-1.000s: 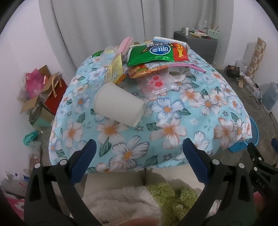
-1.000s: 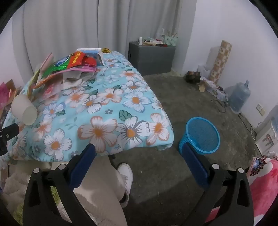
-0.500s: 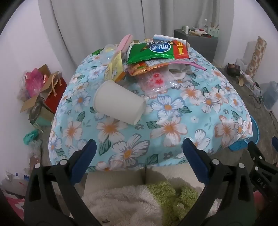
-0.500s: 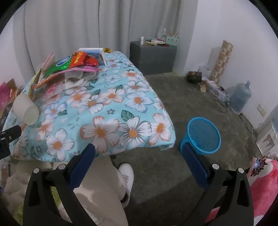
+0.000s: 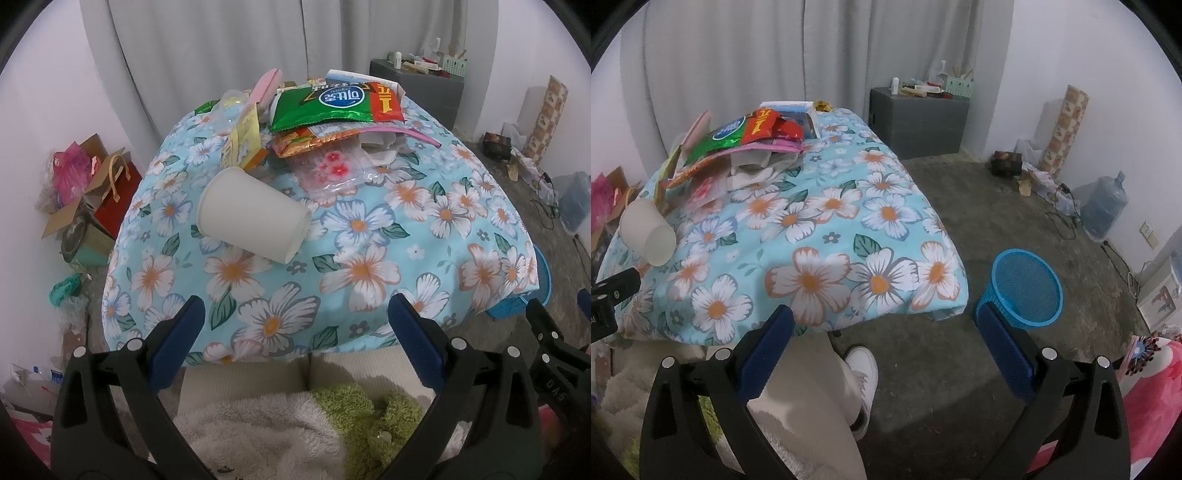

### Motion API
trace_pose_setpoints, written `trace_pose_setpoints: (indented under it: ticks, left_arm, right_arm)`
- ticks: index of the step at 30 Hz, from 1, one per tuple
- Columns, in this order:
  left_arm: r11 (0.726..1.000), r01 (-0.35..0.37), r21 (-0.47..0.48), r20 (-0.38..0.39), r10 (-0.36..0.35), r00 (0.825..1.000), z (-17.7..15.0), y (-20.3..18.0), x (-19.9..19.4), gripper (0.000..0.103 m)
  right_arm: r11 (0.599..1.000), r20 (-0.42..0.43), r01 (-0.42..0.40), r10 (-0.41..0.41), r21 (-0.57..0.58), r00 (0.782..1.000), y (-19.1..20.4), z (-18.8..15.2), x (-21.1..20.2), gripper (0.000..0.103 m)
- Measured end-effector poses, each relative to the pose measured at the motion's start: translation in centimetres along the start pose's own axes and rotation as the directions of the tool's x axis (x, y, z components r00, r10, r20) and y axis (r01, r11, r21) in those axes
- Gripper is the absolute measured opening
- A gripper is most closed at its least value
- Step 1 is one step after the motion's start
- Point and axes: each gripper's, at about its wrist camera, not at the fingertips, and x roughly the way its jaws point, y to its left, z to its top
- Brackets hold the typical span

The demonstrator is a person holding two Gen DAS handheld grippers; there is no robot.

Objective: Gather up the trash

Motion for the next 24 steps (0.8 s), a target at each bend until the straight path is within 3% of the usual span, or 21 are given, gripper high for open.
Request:
trace_pose_setpoints:
  ticks: [24]
  left_arm:
    - [1.0, 0.001, -0.006, -0.003, -0.001, 1.0, -0.12, 0.45, 0.14, 0.096]
  right_arm:
    - [1.0, -0.005, 0.006, -0.005, 0.003, 1.0, 0.0, -0.01, -0.04, 0.097]
